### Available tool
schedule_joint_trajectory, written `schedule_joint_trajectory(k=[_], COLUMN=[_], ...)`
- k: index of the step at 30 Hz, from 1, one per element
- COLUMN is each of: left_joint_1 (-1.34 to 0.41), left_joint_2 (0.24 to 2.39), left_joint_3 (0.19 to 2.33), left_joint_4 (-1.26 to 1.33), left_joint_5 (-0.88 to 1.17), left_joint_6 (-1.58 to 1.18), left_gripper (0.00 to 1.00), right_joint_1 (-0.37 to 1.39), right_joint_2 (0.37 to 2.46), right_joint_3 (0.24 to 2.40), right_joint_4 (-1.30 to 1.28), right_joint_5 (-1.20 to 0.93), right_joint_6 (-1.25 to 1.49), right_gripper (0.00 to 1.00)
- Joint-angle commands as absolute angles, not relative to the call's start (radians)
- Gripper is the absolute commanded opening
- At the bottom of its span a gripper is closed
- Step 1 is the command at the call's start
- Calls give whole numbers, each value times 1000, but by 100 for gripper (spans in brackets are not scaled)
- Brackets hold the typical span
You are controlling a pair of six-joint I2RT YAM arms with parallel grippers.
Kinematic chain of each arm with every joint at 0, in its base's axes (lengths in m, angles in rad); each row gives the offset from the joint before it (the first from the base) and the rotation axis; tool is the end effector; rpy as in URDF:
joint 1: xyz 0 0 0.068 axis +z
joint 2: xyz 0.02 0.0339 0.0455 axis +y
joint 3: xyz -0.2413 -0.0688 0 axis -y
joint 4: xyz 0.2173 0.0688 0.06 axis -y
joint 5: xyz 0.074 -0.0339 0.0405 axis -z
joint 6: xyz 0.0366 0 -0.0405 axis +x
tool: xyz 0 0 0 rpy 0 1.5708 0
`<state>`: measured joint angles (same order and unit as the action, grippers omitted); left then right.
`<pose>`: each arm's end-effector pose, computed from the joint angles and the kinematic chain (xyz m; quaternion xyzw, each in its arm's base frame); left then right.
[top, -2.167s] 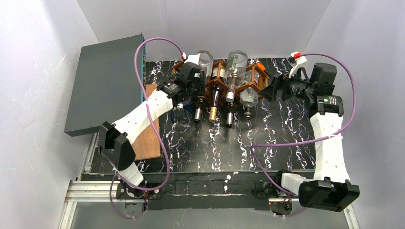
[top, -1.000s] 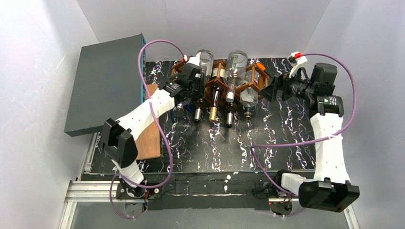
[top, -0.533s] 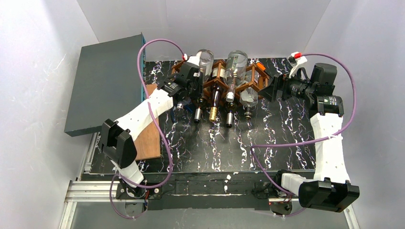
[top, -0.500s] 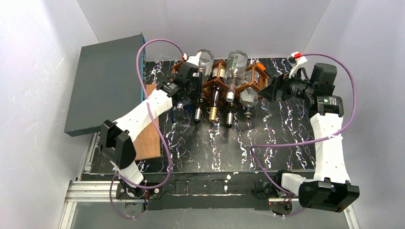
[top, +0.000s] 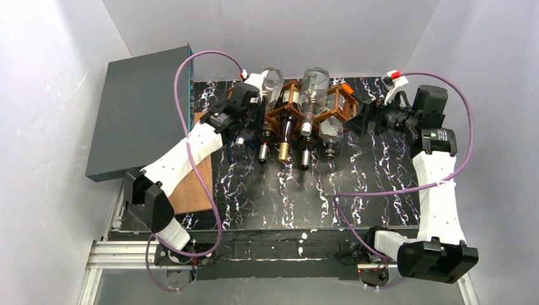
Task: Take the wine bottle off the wine rack
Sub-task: Pick up the wine bottle from the wine rack.
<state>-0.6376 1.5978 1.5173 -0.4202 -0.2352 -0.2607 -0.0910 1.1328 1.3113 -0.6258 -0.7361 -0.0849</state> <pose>0.2816 -0.1980 0.3444 0.1013 0.8504 -0.1289 0.5000 0.2134 0.0052 0.3859 -0.1892 0.7902 0.2597 0.5218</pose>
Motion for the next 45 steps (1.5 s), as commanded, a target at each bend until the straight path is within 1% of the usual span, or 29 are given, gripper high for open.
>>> schedule_joint_trajectory(k=[1,6,10,17,26,30,32,34,36,38,45], left_joint_1=[-634,-634,-635,-634,-635,-635,-635,-635,-635,-635,-607], left_joint_2=[1473,1450,1421,1383,1447,1468,1467,1462,1458,1460,1496], left_joint_3=[1525,1495,1460,1436,1495,1492,1482,1476,1473,1471,1489], left_joint_4=[-330,-334,-342,-359,-464,-469,-463,-462,-466,-475,-518], left_joint_5=[-246,-203,-172,-150,-133,-121,-120,-122,-122,-119,-44], left_joint_6=[-227,-202,-194,-231,-302,-337,-349,-364,-377,-388,-446], left_gripper=[0,0,0,0,0,0,6,16,22,24,26], right_joint_1=[-90,-89,-74,12,96,178,230,265,289,303,323], right_joint_2=[1113,1124,1152,1231,1283,1317,1337,1360,1380,1395,1402], right_joint_3=[1300,1308,1353,1463,1562,1605,1619,1635,1649,1655,1622], right_joint_4=[-597,-621,-700,-795,-803,-821,-824,-829,-831,-827,-796], right_joint_5=[-742,-781,-841,-791,-774,-754,-718,-692,-671,-663,-676], right_joint_6=[-89,-130,-248,-370,-387,-409,-421,-433,-442,-443,-418], right_gripper=[100,100,100,100,100,100,100,100,100,100,100])
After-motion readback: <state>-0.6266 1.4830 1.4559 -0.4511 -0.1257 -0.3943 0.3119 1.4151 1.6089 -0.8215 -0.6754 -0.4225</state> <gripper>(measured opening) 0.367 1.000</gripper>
